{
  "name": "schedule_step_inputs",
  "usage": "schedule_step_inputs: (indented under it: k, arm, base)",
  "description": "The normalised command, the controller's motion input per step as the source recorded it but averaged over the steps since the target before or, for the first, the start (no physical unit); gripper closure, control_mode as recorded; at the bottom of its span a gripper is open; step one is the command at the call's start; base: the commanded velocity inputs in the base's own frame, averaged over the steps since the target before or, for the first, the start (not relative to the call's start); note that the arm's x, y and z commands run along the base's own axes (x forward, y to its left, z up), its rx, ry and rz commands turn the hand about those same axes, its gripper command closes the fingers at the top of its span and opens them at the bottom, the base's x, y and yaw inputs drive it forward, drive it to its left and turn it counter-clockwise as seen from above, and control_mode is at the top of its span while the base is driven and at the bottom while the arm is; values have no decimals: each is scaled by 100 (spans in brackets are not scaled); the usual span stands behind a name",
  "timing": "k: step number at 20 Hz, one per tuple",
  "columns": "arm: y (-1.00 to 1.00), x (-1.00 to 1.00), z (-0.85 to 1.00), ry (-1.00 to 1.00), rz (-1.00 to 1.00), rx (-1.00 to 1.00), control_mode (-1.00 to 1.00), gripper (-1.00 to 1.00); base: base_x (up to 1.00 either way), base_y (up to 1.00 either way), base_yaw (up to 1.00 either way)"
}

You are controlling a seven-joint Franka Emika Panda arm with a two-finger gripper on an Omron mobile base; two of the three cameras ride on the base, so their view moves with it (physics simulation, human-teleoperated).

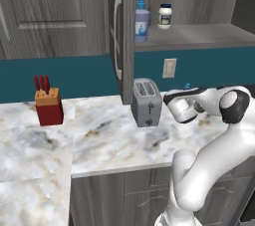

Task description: Pick the soap dispenser and soap dispenser from the cabinet and place them on the counter.

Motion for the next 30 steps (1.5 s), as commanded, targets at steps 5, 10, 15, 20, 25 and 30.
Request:
schedule_step_inputs:
  k: [5,10,15,20,25,30]
  arm:
    - [-7,-28,22,1,2,-10,-100,-100]
    - [-11,-31,17,1,3,-9,-100,-100]
    - [-3,-26,24,3,2,-5,-100,-100]
    - [0,-25,35,1,1,-1,-100,-100]
    - [6,-24,31,-1,0,7,-100,-100]
    - [3,-17,27,-2,0,11,-100,-100]
  base:
    - [0,0,0]
    - [0,0,0]
    - [0,0,0]
    - [0,0,0]
    - [0,0,0]
    - [0,0,0]
